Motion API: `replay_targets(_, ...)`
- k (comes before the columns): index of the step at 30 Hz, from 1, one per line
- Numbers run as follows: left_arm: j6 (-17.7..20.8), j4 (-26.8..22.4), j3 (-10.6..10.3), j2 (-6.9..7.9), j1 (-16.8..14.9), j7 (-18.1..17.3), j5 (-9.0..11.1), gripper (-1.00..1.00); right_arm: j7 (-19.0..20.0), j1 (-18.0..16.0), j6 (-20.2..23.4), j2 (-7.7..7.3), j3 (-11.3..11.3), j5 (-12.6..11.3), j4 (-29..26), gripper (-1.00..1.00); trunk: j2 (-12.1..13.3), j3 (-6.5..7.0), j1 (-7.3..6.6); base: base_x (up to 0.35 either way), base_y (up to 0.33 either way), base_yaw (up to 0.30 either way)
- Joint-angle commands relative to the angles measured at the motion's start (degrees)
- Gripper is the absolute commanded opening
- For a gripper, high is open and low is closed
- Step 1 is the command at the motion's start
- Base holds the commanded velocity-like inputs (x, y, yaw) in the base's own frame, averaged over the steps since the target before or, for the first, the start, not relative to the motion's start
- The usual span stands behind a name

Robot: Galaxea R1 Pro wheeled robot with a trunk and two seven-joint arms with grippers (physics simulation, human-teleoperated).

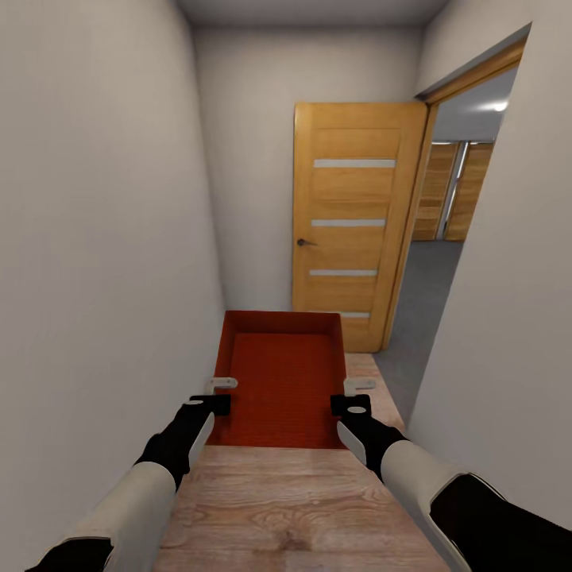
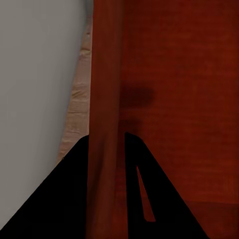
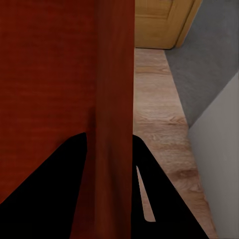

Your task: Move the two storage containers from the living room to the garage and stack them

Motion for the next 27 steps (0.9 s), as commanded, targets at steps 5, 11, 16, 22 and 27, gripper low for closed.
replay_targets(5,0.2,0.0,0.7,-0.5,0.0,-0.2,0.3,-1.0,0.0,-0.1,-0.7,0.03,-0.9,0.8,-0.7,-1.0,-0.1,-0.12,0.07,0.323,0.0,0.0)
replay_targets(11,0.2,0.0,0.7,-0.5,0.0,-0.2,0.3,-1.0,0.0,-0.1,-0.7,0.03,-1.0,0.8,-0.7,-1.0,-0.1,-0.12,0.07,0.323,0.0,0.0)
replay_targets(16,0.2,0.0,0.7,-0.58,0.0,-0.2,0.3,-1.0,0.0,-0.1,-0.7,-0.03,-1.0,0.8,-0.7,-1.0,-0.1,-0.12,0.07,0.323,0.0,0.0)
replay_targets(22,0.2,0.0,0.7,-0.59,0.0,-0.2,0.3,-1.0,0.0,-0.1,-0.7,0.01,-0.9,0.9,-0.7,-1.0,-0.1,-0.12,0.07,0.323,0.0,0.0)
replay_targets(27,0.2,0.0,0.7,-0.59,0.0,-0.2,0.3,-1.0,0.0,-0.1,-0.7,0.02,-0.9,0.9,-0.7,-1.0,-0.1,-0.12,0.07,0.323,0.0,0.0)
